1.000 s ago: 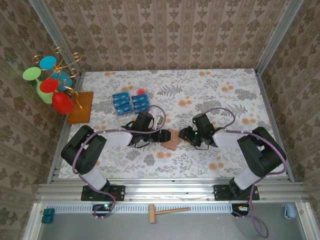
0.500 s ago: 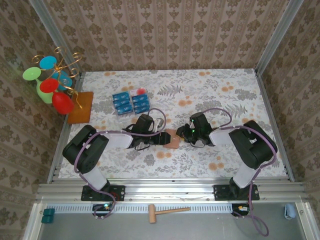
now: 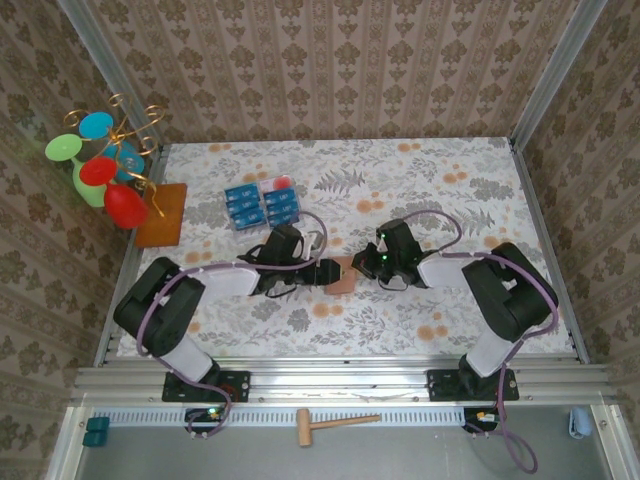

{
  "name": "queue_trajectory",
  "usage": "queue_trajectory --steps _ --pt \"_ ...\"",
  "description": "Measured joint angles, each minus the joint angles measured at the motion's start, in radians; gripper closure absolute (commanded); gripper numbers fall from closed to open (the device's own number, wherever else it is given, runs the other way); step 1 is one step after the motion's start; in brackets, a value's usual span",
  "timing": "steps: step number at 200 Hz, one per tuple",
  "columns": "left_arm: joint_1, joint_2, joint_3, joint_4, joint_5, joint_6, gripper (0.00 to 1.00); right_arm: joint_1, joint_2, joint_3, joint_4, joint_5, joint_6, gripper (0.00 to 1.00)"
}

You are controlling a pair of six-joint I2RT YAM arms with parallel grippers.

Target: Put the credit cards into the card holder

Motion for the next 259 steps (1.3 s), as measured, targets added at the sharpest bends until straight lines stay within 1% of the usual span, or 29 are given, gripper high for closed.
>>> queue_trajectory --steps 38,81,136,150,185,230,259 --pt "0.041 -0.109 0.068 -0.092 -0.043 0.053 0.18 -0.012 -0.090 0.086 -0.104 -0.016 -0.049 1.00" --pt "0.121 -0.191 0.067 -0.133 -0.068 0.069 0.10 -0.051 -0.156 0.144 -0.168 -0.036 -0.065 1.00" --pt "0.143 -0.242 0.051 -0.116 -0.048 0.068 0.07 -0.082 -0.228 0.160 -0.181 -0.075 -0.027 1.00" --pt "0.143 -0.242 0.046 -0.089 -0.031 0.060 0.07 -0.082 -0.241 0.160 -0.177 -0.082 -0.007 1.00" --pt "0.139 -0.233 0.029 0.009 0.025 0.009 0.12 -0.081 -0.247 0.160 -0.128 -0.103 0.051 1.00" --pt "0.095 -0.223 0.015 0.105 0.062 -0.045 0.17 -0.082 -0.247 0.160 -0.072 -0.122 0.114 1.00" --pt "0.090 -0.209 -0.006 0.166 0.071 -0.082 0.25 -0.082 -0.247 0.160 -0.042 -0.125 0.141 1.00"
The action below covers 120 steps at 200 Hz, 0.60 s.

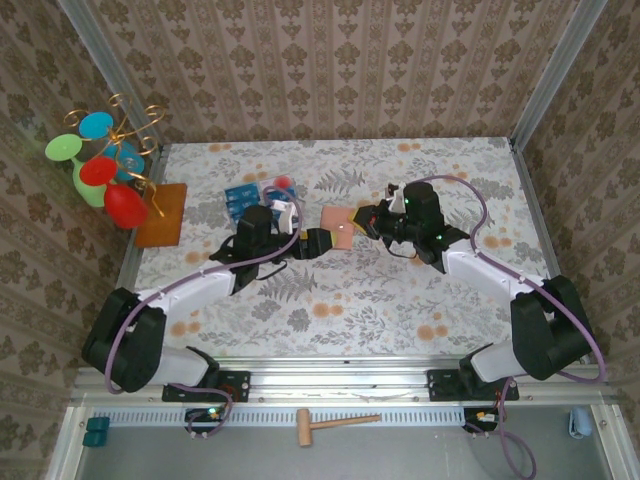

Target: Put the credit cards into the card holder

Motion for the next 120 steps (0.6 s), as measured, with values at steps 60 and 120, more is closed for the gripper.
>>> queue_trajectory --steps 60,120 --pt "-0.001 0.033 -0.021 0.108 0.020 -0.064 0.41 0.000 0.000 0.000 0.018 0.000 0.014 1.00" --pt "-0.001 0.034 -0.021 0.149 0.023 -0.084 0.73 -0.002 0.000 0.000 0.020 0.000 0.024 1.00"
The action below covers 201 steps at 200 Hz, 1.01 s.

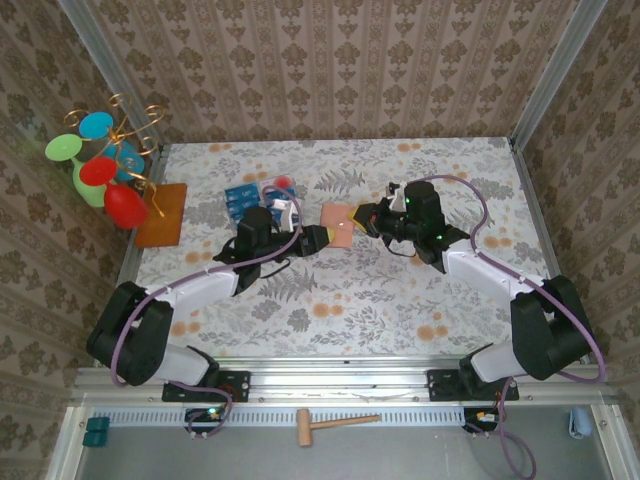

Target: Put the credit cards into the card holder

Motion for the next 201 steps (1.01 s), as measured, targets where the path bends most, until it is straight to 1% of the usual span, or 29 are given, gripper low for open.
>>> queue_trajectory --steps 13,18,25,27,28,30,38,49,62,85,113,139,159,201 --pt "0.000 0.000 0.000 0.008 -0.002 -0.006 0.86 -0.002 0.000 0.000 0.000 0.000 0.000 0.99" --pt "0.000 0.000 0.000 0.008 -0.003 -0.014 0.91 -0.003 0.000 0.000 -0.001 0.000 0.000 0.93" --pt "0.000 0.000 0.000 0.013 -0.003 -0.015 0.96 -0.005 0.000 0.000 -0.004 -0.001 -0.003 0.78" --pt "0.000 0.000 0.000 0.014 -0.003 -0.010 0.97 -0.005 0.000 0.000 -0.005 -0.002 -0.004 0.74" --pt "0.000 0.000 0.000 0.015 -0.003 -0.010 0.97 -0.005 0.000 0.000 -0.005 -0.002 -0.003 0.74" --pt "0.000 0.000 0.000 0.014 -0.003 -0.017 0.98 -0.005 0.000 0.000 -0.008 -0.002 -0.005 0.68" --pt "0.000 0.000 0.000 0.010 -0.003 -0.011 1.00 -0.008 0.000 0.001 -0.023 -0.002 -0.015 0.55" --pt "0.000 0.000 0.000 -0.004 -0.004 -0.001 1.00 -0.016 -0.002 0.010 -0.068 0.002 -0.047 0.48" --pt "-0.002 -0.004 0.000 -0.039 -0.019 0.015 1.00 -0.021 -0.016 0.026 -0.151 0.024 -0.093 0.45" --pt "-0.004 -0.027 0.000 -0.117 -0.064 0.051 1.00 -0.016 -0.070 0.095 -0.351 0.114 -0.207 0.41" --pt "-0.019 -0.061 0.000 -0.196 -0.135 0.090 1.00 0.025 -0.119 0.160 -0.494 0.224 -0.299 0.40" --pt "-0.043 -0.068 0.011 -0.251 -0.193 0.116 1.00 0.084 -0.110 0.191 -0.574 0.303 -0.343 0.41" --pt "-0.062 -0.068 0.024 -0.277 -0.223 0.129 1.00 0.129 -0.070 0.230 -0.623 0.351 -0.363 0.42" --pt "-0.079 -0.068 0.035 -0.305 -0.253 0.142 1.00 0.195 0.032 0.299 -0.651 0.401 -0.377 0.43"
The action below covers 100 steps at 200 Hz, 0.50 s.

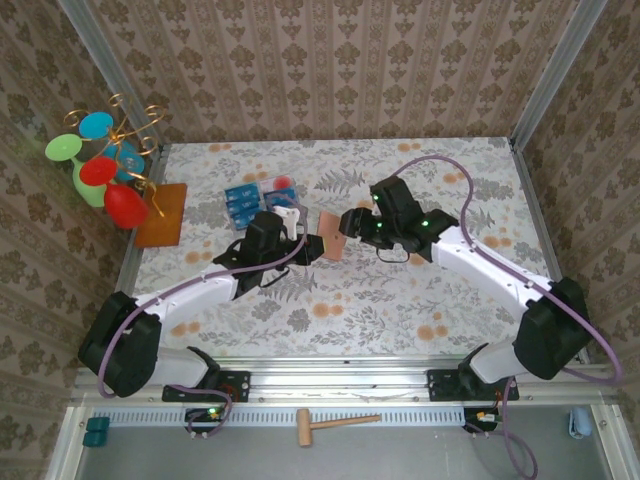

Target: Put the credit cards into the card holder

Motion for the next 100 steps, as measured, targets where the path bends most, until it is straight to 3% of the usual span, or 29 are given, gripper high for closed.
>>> queue_trajectory --steps 100 --pt "-0.014 0.000 0.000 -0.009 -0.022 0.003 1.00 0.066 0.166 0.102 -0.016 0.035 -0.008 0.44"
